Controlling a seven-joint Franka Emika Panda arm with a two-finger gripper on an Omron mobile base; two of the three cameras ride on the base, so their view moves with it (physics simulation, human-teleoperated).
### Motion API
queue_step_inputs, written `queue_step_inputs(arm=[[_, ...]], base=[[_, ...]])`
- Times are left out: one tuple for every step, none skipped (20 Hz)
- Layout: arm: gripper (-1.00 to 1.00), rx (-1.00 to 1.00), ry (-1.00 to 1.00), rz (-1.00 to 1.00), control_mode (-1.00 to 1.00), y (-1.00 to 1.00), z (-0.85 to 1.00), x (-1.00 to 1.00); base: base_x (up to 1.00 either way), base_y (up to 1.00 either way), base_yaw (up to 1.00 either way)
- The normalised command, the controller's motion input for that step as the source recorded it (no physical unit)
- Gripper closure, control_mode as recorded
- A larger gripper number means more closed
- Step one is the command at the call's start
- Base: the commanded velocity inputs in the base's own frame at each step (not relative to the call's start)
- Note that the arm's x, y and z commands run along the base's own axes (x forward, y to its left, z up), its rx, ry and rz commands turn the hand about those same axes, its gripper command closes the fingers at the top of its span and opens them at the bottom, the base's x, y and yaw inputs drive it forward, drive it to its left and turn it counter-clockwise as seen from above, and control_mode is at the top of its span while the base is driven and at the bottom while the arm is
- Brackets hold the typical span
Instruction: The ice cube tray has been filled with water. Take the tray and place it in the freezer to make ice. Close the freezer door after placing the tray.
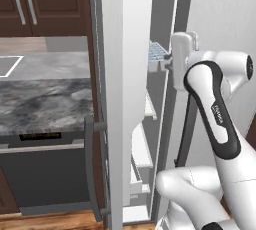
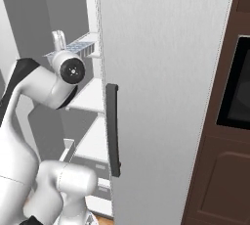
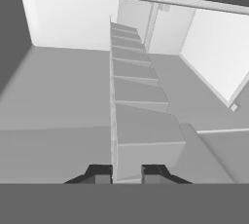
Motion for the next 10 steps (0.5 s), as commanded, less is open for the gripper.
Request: queue_step_inputs(arm=[[1.00, -0.02, 0.00, -0.03, -1.00, 0.02, 0.00, 0.41], [1.00, -0.02, 0.00, -0.03, -1.00, 0.03, 0.00, 0.42], [1.00, -0.03, 0.00, -0.03, -1.00, 0.03, 0.00, 0.42], [1.00, -0.02, 0.00, -0.03, -1.00, 0.02, 0.00, 0.43], [1.00, -0.03, 0.00, -0.04, -1.00, 0.02, 0.00, 0.44], [1.00, -0.03, 0.00, -0.04, -1.00, 0.01, 0.00, 0.45], [1.00, -0.03, 0.00, -0.04, -1.00, 0.00, 0.00, 0.44], [1.00, -0.02, 0.00, -0.04, -1.00, 0.00, 0.00, 0.46], [1.00, -0.02, 0.00, -0.05, -1.00, 0.00, 0.00, 0.47], [1.00, -0.01, 0.00, -0.05, -1.00, 0.00, 0.00, 0.46]], base=[[0.00, 0.00, 0.00], [0.00, 0.00, 0.00], [0.00, 0.00, 0.00], [0.00, 0.00, 0.00], [0.00, 0.00, 0.00], [0.00, 0.00, 0.00], [0.00, 0.00, 0.00], [0.00, 0.00, 0.00], [0.00, 0.00, 0.00], [0.00, 0.00, 0.00]])
